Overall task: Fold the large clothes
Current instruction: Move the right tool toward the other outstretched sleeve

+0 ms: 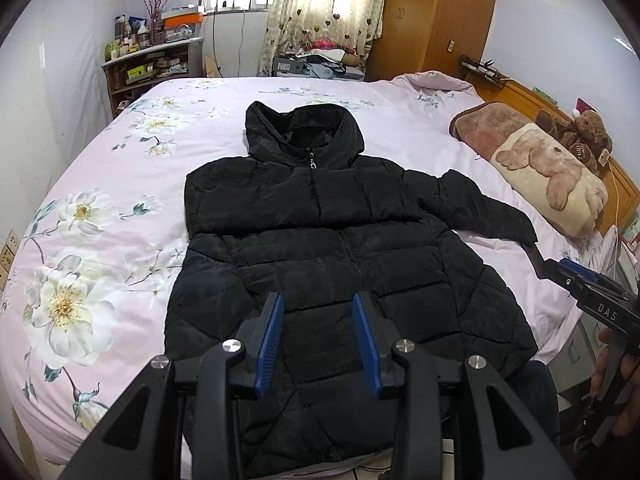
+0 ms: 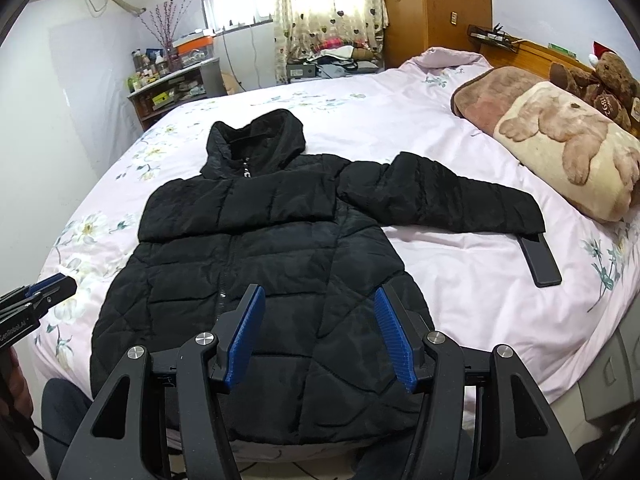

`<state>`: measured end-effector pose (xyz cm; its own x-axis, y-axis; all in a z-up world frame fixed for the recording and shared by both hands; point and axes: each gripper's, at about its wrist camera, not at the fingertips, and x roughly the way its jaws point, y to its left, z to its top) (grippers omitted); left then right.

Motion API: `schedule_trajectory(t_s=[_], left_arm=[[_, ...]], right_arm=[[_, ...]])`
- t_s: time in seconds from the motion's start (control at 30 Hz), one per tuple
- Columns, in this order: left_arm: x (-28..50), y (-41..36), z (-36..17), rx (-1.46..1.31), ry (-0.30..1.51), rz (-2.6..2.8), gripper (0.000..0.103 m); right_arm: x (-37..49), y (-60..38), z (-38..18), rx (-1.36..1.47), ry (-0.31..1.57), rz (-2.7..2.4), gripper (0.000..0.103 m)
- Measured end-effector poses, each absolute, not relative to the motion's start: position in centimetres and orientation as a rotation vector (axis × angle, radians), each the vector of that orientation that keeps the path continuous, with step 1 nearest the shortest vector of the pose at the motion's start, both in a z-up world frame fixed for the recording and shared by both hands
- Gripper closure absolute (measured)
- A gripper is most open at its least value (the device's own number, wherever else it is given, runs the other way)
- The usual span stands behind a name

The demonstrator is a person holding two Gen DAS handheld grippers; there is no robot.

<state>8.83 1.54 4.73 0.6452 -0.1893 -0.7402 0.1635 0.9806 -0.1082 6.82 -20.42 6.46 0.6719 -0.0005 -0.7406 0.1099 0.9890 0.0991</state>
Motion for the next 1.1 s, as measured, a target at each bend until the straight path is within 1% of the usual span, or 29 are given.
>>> schedule_trajectory(t_s=[0.63, 1.1], left_arm=[[17.3, 0.4, 0.8, -0.034, 0.909, -0.199, 0.065], [23.1, -0.2, -1.2, -0.016, 0.91, -0.183, 0.065]], right_arm=[[13.5, -24.5, 2.0, 0.134, 0.925, -0.148, 0.045], [18.5, -28.6, -1.2, 0.158, 0.955, -0.213, 0.045]])
